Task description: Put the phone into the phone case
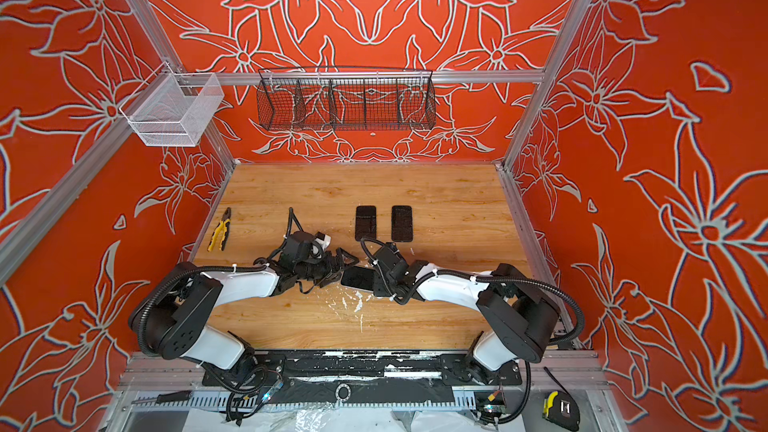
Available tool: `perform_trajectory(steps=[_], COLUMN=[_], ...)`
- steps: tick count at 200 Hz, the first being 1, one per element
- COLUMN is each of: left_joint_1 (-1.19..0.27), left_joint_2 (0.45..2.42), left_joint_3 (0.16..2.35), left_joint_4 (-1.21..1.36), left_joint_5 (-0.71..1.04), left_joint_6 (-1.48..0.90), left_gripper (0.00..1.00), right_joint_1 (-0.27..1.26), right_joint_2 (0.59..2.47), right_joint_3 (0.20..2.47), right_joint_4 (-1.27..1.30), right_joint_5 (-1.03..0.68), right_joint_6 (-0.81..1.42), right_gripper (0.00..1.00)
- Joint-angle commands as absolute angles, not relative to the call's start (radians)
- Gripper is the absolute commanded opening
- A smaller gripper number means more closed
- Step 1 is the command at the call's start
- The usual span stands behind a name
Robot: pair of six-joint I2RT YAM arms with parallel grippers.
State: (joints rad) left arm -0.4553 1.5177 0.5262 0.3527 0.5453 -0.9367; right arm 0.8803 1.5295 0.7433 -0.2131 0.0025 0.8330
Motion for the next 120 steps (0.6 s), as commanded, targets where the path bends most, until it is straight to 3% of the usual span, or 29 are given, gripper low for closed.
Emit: perform_trajectory(steps=[1,39,69,90,120], left_joint_1=[-0.483,-0.485,-0.485,-0.485,-0.482], left_joint_2=[1.477,1.402,1.333,1.293,1.230], left_joint_3=[0.508,0.528,0.522,0.521,0.542], left_joint_4=[0.355,0.309,0.274,0.214,0.043], left_joint_5=[0.630,0.666,0.665,0.633,0.508], left_joint_6=[-0.932,-0.904,-0.891,-0.868,-0.806], left_gripper=[0.95,0.85,0.65,0.66,0.82], right_joint_1=[0.894,0.894,0.894,0.893,0.893], right_joint_2=[1.597,1.583,1.586,1.583,1.523], right_joint_3=[0.699,0.689,0.687,0.684,0.672], right_joint_4=[-0.182,-0.184,-0.181,-0.181,-0.192], right_joint_5=[-0.026,-0.009,-0.005,-0.005,0.009], right_joint_6=[0.822,0.827,0.826,0.827,0.823], right_gripper=[0.45,0.49,0.49,0.50,0.52])
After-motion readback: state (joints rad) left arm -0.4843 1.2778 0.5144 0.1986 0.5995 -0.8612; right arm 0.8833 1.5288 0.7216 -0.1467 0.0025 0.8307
